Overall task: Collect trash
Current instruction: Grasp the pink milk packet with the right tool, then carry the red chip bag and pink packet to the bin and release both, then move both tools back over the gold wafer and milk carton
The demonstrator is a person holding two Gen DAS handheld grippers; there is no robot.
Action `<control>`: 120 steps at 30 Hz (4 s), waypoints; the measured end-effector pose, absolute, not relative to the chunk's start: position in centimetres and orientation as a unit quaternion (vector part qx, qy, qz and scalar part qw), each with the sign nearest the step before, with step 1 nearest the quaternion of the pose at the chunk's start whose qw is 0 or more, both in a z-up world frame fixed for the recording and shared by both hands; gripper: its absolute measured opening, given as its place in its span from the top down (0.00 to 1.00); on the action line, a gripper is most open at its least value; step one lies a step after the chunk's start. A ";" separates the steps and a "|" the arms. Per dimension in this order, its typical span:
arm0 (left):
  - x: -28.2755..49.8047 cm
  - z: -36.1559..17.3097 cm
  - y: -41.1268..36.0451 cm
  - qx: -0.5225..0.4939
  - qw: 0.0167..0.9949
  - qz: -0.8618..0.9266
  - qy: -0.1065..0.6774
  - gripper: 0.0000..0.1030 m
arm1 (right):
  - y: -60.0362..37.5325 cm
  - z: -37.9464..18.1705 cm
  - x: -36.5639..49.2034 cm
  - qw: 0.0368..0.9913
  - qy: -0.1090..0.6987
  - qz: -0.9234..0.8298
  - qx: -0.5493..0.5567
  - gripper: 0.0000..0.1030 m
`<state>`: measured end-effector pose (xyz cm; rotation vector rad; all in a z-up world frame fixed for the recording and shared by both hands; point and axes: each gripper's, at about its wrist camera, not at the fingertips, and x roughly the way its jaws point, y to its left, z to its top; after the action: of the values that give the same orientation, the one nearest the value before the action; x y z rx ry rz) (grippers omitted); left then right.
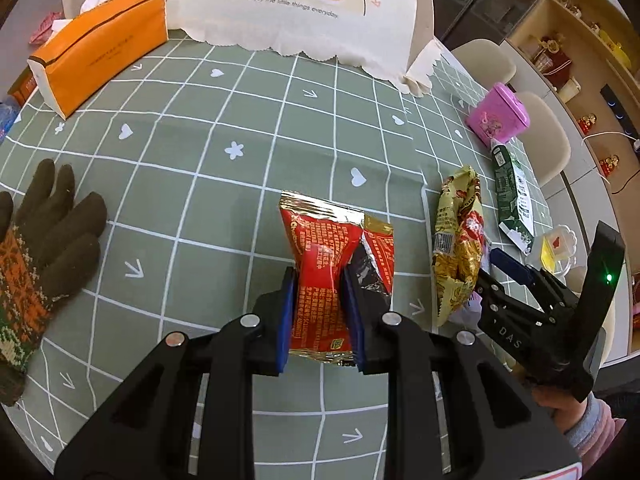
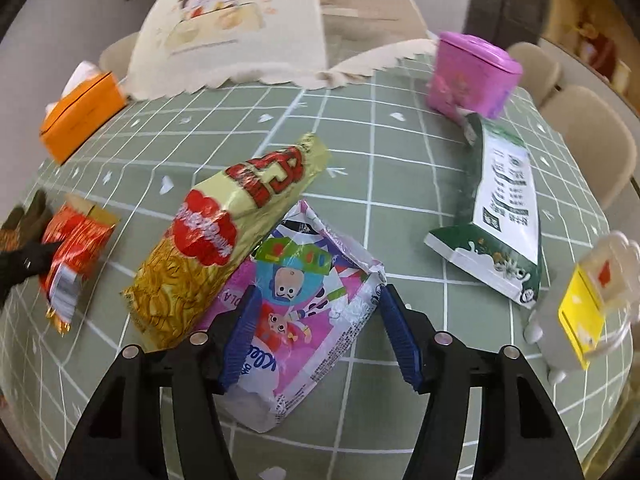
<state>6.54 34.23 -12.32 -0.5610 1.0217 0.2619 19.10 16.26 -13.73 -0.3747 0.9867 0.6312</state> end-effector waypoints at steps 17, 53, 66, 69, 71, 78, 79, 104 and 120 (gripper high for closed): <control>8.8 -7.2 28.8 -0.240 0.862 0.063 0.442 0.78 | 6.2 -5.0 18.0 0.822 0.438 0.345 -0.115 0.94; 24.8 -3.6 -23.5 -0.096 0.826 -0.281 0.479 0.71 | -40.3 4.0 18.9 0.928 0.363 0.054 -0.066 0.94; 26.0 -4.3 -24.5 -0.109 0.816 -0.277 0.496 0.61 | -40.2 0.7 20.6 0.917 0.384 0.085 -0.066 0.94; 25.8 -3.4 -23.4 -0.109 0.829 -0.261 0.483 0.61 | -40.0 0.4 21.2 0.915 0.388 0.100 -0.056 0.94; 25.6 -2.9 -22.6 -0.112 0.835 -0.247 0.478 0.61 | -39.5 0.1 21.5 0.913 0.389 0.117 -0.049 0.94; 22.8 -2.1 -19.2 -0.098 0.853 -0.199 0.473 0.61 | -36.3 -4.1 23.3 0.882 0.431 0.186 -0.045 0.94; 22.5 -2.2 -18.8 -0.101 0.852 -0.196 0.475 0.61 | -35.9 -5.6 23.8 0.872 0.449 0.187 -0.057 0.94; 15.2 -6.2 1.0 -0.149 0.868 -0.024 0.473 0.61 | -32.0 -0.7 21.0 0.899 0.406 0.161 -0.046 0.58; 9.5 -8.7 23.4 -0.225 0.857 0.159 0.435 0.61 | -9.0 0.8 22.3 0.865 0.387 0.308 -0.084 0.47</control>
<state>9.49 23.43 -8.69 -0.4717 0.9149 0.3345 22.26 -9.03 0.80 -0.1756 0.8113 0.6444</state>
